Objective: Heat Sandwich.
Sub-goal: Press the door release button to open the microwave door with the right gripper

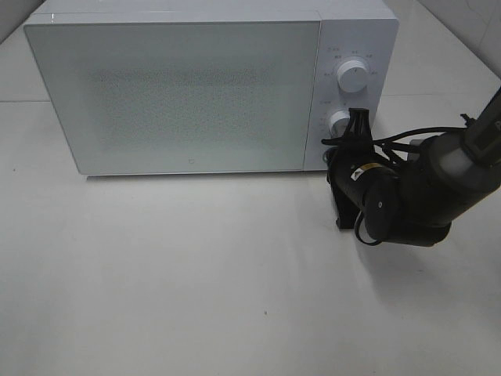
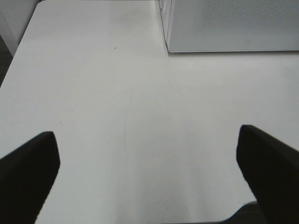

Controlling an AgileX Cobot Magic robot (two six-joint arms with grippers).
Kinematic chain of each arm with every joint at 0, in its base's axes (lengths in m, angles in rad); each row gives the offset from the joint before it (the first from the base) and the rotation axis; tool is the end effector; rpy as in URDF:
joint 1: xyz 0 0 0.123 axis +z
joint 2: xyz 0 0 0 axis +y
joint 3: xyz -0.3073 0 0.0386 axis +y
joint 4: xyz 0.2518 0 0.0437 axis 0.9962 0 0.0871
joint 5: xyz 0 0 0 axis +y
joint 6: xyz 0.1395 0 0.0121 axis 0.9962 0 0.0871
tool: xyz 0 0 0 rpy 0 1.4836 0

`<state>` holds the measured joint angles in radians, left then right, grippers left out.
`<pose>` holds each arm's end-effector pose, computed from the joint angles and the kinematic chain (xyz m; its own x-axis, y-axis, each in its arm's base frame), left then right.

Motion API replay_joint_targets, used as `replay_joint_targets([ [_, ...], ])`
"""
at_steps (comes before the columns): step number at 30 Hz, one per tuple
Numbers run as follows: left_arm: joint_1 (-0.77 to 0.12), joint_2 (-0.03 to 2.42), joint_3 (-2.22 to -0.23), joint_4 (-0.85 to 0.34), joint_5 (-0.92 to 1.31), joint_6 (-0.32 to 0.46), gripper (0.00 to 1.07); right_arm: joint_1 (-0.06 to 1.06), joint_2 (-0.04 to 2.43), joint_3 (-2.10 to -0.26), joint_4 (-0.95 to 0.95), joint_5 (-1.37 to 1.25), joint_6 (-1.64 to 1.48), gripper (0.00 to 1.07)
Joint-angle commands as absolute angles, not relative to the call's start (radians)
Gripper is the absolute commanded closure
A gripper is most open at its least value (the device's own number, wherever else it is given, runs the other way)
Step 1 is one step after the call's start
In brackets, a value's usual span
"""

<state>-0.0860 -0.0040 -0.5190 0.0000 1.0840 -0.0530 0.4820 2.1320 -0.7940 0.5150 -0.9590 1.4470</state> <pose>0.0134 -0.0012 0.2600 -0.4585 -0.0136 -0.8886 0.0617 0.9970 -0.0471 0.3955 0.1432 0.0826 -0.0292 0.9988 0.0384 0.3222 -0.0270 0.9463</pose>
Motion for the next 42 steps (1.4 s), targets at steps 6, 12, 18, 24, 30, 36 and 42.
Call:
replay_joint_targets([
  [6, -0.083, -0.020, -0.519, 0.000, 1.071, -0.058, 0.09, 0.477, 2.135, -0.856, 0.535, -1.090, 1.416, 1.07],
  [12, -0.083, -0.020, -0.519, 0.000, 1.071, -0.058, 0.09, 0.442, 2.155, -0.918, 0.522, -1.132, 1.393, 1.07],
  [18, -0.083, -0.020, -0.519, 0.000, 1.071, -0.058, 0.09, 0.442, 2.153, -0.933, 0.507, -1.127, 1.370, 1.07],
  [24, -0.083, -0.020, -0.519, 0.000, 1.071, -0.058, 0.09, 0.442, 2.152, -0.933, 0.501, -1.123, 1.370, 1.07],
  [30, -0.083, -0.020, -0.519, 0.000, 1.071, -0.058, 0.09, 0.442, 2.152, -0.933, 0.497, -1.108, 1.370, 1.07],
  [36, -0.083, -0.020, -0.519, 0.000, 1.071, -0.058, 0.09, 0.442, 2.151, -0.933, 0.497, -1.080, 1.370, 1.07],
  [42, -0.083, -0.020, -0.519, 0.000, 1.071, -0.058, 0.09, 0.444, 2.127, -0.914, 0.497, -1.019, 1.371, 1.07],
])
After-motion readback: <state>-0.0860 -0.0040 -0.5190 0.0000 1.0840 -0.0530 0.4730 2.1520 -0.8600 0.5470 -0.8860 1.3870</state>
